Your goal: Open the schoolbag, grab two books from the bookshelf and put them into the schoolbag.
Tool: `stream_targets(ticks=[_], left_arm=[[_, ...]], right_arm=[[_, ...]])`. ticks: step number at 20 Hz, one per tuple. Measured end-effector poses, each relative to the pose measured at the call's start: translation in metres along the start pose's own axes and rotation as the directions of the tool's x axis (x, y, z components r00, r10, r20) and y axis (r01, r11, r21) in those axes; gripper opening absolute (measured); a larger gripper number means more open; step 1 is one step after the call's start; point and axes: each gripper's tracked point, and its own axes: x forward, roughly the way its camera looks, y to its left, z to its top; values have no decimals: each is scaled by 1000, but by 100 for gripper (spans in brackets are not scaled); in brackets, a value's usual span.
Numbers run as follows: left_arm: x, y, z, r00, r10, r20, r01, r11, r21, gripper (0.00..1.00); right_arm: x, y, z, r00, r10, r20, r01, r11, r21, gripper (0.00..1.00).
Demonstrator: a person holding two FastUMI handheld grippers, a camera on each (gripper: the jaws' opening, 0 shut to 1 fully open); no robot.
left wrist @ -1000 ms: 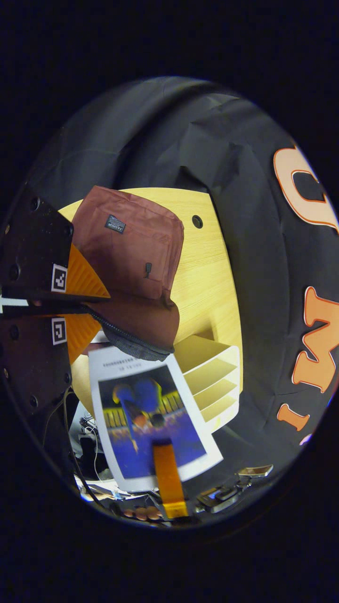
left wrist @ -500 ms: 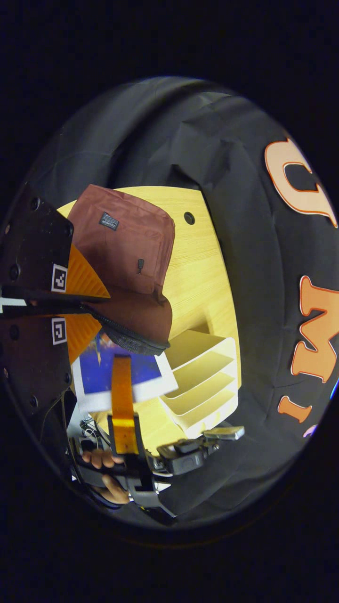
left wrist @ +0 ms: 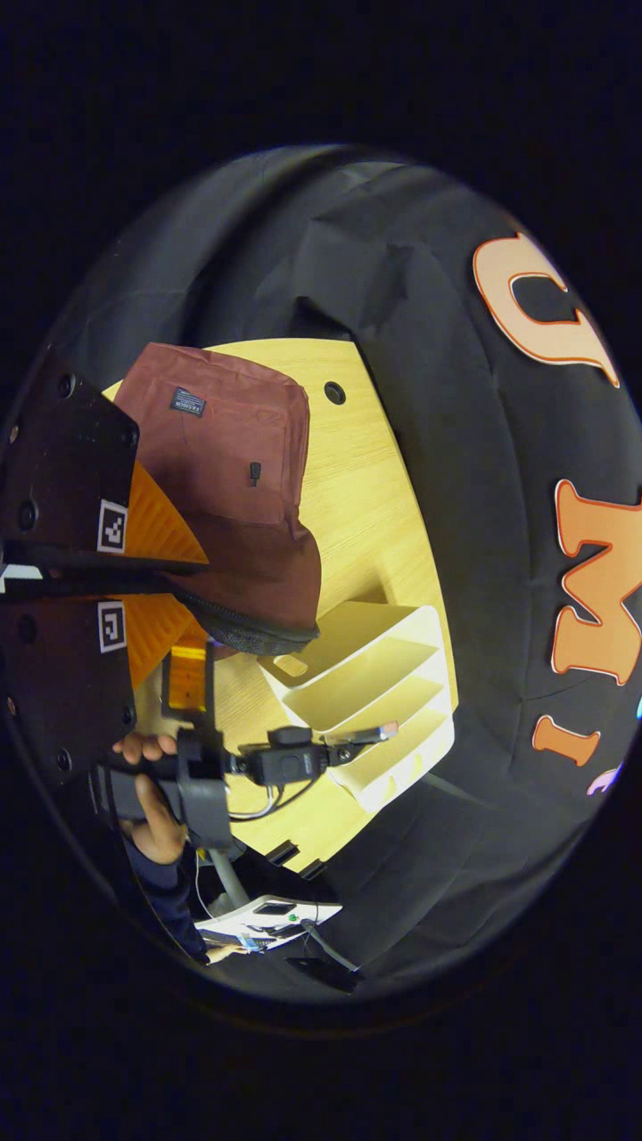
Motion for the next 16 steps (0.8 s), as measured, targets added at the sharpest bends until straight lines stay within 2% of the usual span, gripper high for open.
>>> stream_targets(ticks=[3,5,6,7,8,9,10,11,13,15,16], left_arm=[[3,-5,1,1000,-9,1,9,1000,5,6],[7,-5,-5,1000,-11,-8,11,1000,-16,6],[7,-6,-7,1000,-18,-5,17,999,-30,6],[7,-4,-7,1000,-17,0,17,999,-39,6],[7,-1,-8,1000,-12,5,12,999,-45,11],[8,1,-8,1000,-9,10,9,998,-55,6],[9,3,-8,1000,-11,18,12,998,-61,6],[9,3,-7,1000,-15,25,16,997,-70,6],[12,0,-7,999,-17,42,21,996,-81,11],[12,-8,-9,998,-20,53,26,994,-107,21],[11,-17,-9,998,-29,64,36,992,-118,29]], right_arm=[[21,-1,-9,1000,-7,5,8,998,-55,37],[35,-16,-9,995,-93,31,96,990,-102,39],[34,-19,-9,993,-116,29,119,987,-109,45],[28,-23,-9,989,-146,32,149,981,-127,64],[26,-30,-5,983,-176,42,180,972,-150,68],[19,-35,-4,980,-195,47,200,965,-170,74],[14,-39,1,975,-212,60,220,958,-184,75],[6,-45,5,969,-237,67,246,948,-204,86],[-9,-51,19,958,-267,108,286,929,-235,96],[-23,-50,32,951,-273,145,303,915,-267,97],[-32,-49,39,949,-272,161,309,907,-288,97]])
